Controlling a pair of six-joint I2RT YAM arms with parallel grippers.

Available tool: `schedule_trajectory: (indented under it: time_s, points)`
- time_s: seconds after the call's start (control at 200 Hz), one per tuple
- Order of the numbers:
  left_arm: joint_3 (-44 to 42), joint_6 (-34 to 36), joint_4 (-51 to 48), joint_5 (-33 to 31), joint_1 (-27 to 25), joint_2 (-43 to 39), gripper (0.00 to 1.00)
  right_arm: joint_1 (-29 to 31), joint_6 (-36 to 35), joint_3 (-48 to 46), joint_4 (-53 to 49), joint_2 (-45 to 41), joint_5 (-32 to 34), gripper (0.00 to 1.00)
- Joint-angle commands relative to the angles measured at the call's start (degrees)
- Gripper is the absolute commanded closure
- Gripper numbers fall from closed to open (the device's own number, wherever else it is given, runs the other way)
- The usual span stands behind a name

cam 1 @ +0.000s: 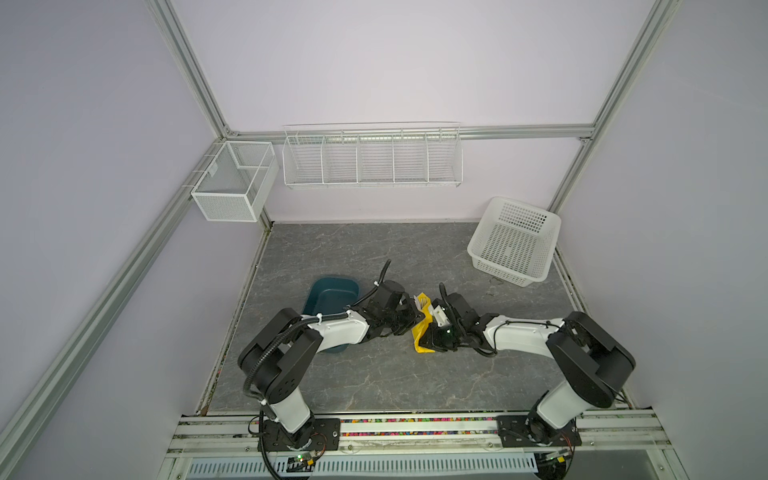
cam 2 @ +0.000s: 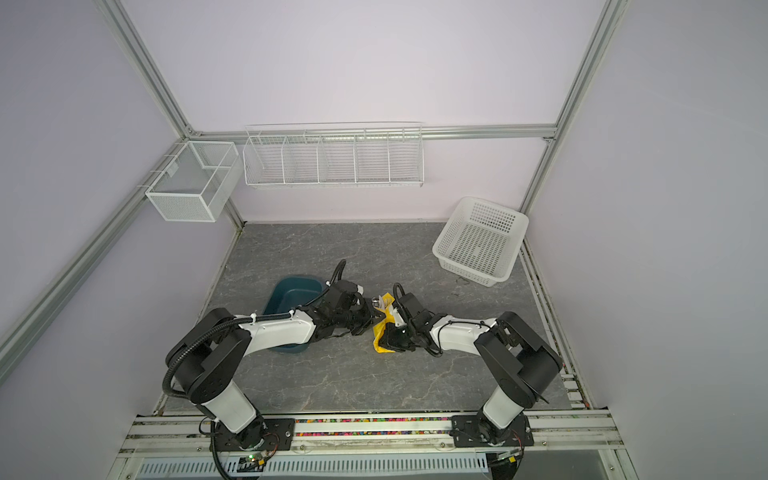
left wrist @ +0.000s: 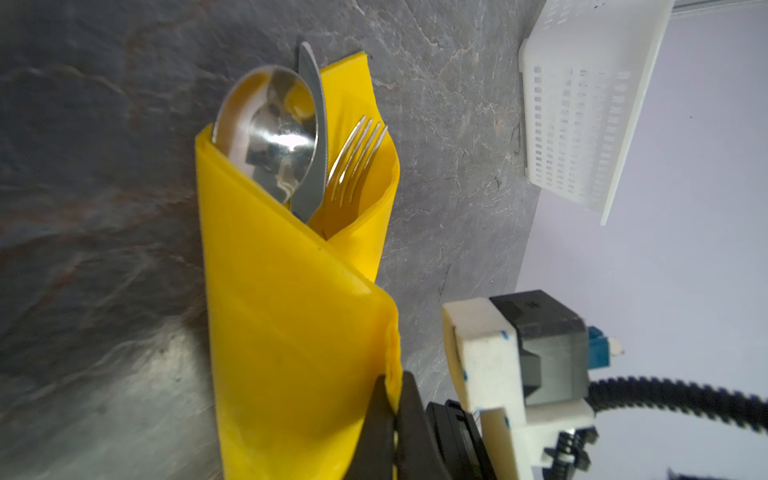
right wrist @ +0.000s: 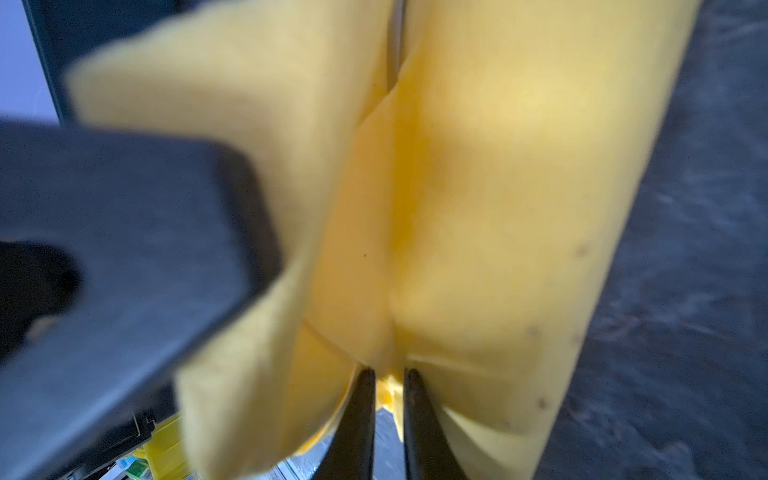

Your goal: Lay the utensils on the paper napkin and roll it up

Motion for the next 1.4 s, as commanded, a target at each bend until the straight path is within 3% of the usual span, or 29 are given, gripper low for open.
schedule_trajectory:
  time_s: [0.0,0.32,0.64,1.395]
  points:
    - [1.46,-2.18,4.34,1.54,-0.31,1.73,1.0,-0.16,0.9,-1.04,-0.27,-3.44,1.05,0.83]
    - [1.03,-1.74,3.7,0.91,-0.4,1.91,1.0,-1.96,0.6,-3.66,-6.57,-9.92,6.37,0.81]
    - [2.83,-1.39,2.57,1.19,-1.52,2.82,1.0,-2.19,0.92,-5.11,-2.15,-5.36,3.48,0.86]
    - [7.97,-3.39,1.76,2.45,-4.49,9.73,1.0,-2.22,1.56,-8.09,2.21,-6.13,2.2,0.84]
